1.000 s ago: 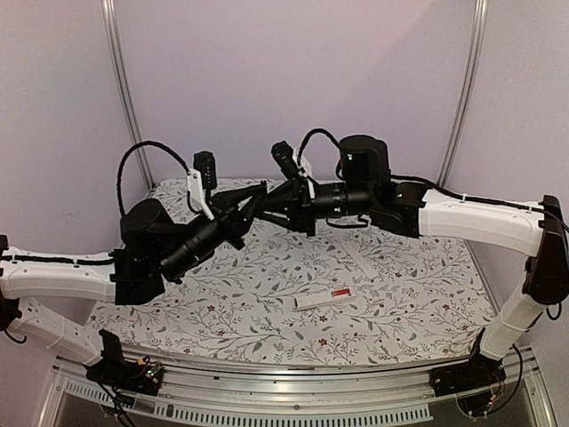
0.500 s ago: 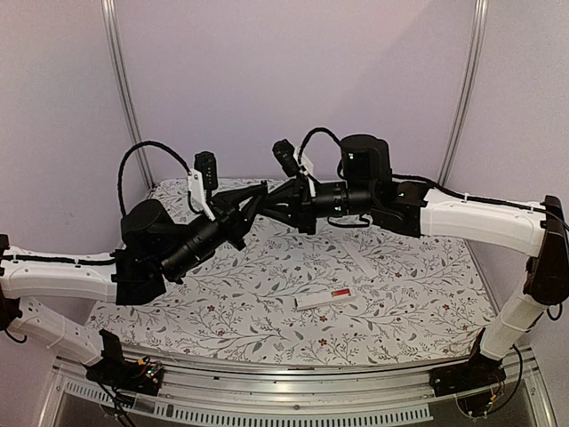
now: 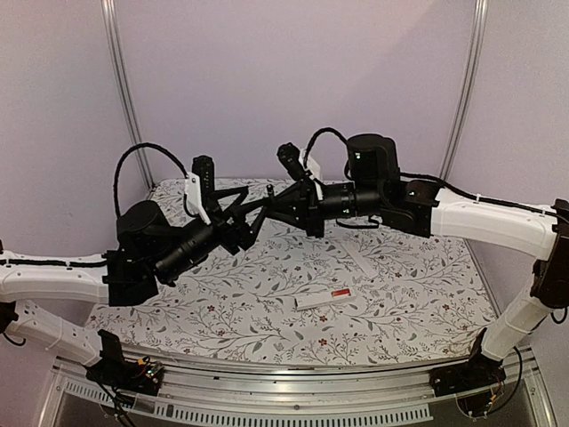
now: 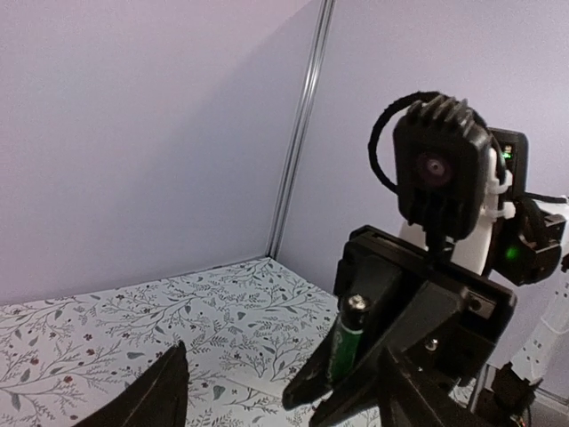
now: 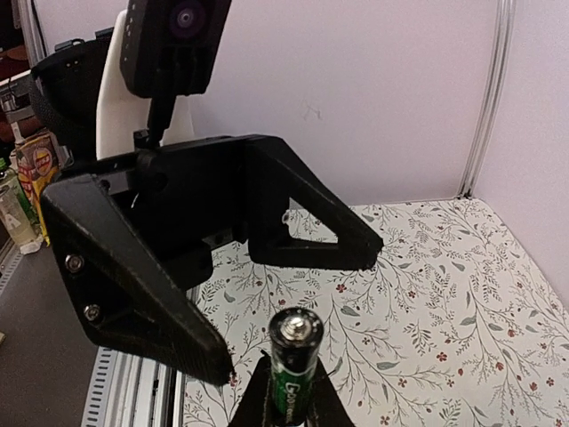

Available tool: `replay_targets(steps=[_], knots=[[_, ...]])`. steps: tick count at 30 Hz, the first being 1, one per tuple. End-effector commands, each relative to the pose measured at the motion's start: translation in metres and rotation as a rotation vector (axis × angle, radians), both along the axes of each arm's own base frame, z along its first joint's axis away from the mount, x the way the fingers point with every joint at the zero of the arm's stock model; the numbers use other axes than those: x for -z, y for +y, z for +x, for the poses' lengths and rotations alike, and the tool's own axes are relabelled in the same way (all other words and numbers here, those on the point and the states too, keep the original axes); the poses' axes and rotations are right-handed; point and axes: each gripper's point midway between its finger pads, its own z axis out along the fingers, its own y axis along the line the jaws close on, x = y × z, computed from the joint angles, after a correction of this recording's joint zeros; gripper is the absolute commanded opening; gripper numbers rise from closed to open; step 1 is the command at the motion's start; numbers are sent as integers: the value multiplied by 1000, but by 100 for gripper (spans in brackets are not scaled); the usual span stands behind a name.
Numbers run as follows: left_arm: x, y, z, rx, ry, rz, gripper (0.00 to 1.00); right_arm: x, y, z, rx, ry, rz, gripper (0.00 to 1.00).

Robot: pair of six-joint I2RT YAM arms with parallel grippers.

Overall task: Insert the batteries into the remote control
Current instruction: Pass from the left arm to the right, then pass from the right arm to the left

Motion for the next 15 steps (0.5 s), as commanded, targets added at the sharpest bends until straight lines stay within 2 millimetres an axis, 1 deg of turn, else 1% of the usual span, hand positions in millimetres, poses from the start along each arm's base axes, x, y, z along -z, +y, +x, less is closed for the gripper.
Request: replay_targets(steps=[1,3,4,5,7,10,11,13,14,15], knots=[[8,15,-6,12,24,106,73,2,-27,-19,-31,-94,-82,0],[12,13,-13,69,24,177,72,14,-36,-28,-76,-155,-156,0],[16,8,-22,129,5,231,72,20,-40,-31,-96,-181,-193,0],[19,3,-31,191,-32,285,74,26,-44,-32,-111,-209,-232,0],[20,-2,-42,264,-54,319,80,37,-49,-30,-110,-228,-309,0],[14,-8,-48,306,-80,324,81,50,-53,-28,-120,-208,-399,0],[13,-12,-49,322,-86,332,82,49,-53,-28,-125,-207,-410,0],[13,-21,-47,339,-78,348,81,54,-51,-28,-133,-185,-433,0],[14,-25,-45,348,-70,355,79,55,-50,-28,-133,-176,-436,0],[17,-31,-44,358,-57,366,73,55,-49,-29,-133,-172,-432,0]])
